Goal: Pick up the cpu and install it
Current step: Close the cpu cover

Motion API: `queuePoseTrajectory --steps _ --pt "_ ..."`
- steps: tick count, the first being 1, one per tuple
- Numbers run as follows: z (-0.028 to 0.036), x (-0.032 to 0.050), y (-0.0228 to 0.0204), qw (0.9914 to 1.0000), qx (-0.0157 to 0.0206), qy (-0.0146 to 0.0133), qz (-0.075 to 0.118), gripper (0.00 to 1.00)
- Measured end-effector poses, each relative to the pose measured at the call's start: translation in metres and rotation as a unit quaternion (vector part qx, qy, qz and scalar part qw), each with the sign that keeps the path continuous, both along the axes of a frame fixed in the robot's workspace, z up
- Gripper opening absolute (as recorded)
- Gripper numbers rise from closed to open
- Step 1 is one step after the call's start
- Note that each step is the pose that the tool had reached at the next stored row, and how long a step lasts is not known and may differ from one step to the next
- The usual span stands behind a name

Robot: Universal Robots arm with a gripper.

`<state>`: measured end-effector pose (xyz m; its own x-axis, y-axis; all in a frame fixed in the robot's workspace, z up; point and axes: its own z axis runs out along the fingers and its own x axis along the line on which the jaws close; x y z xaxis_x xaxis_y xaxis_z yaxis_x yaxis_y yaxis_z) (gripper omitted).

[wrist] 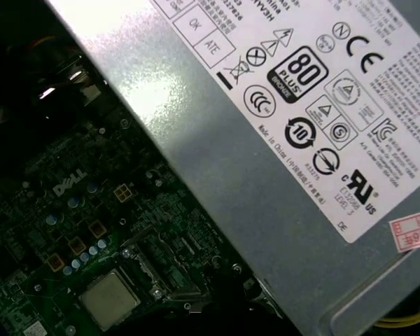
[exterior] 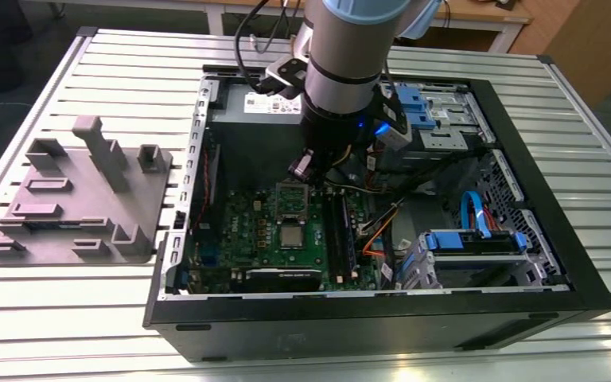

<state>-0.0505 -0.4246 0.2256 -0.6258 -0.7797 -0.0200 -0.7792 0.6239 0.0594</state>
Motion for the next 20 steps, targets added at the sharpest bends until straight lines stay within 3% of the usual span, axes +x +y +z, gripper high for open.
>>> queuePoseTrajectory --steps 3,8,20 --pt "0.0003 -0.0002 0.0 0.99997 -0.0003 -0.0001 0.008 0.1" --pt "0.0008 -0.0006 0.0 0.9993 -0.001 0.0 0.037 0.1" --pt "0.0102 -0.0008 0.0 0.99771 -0.0009 0.0 0.068 0.1"
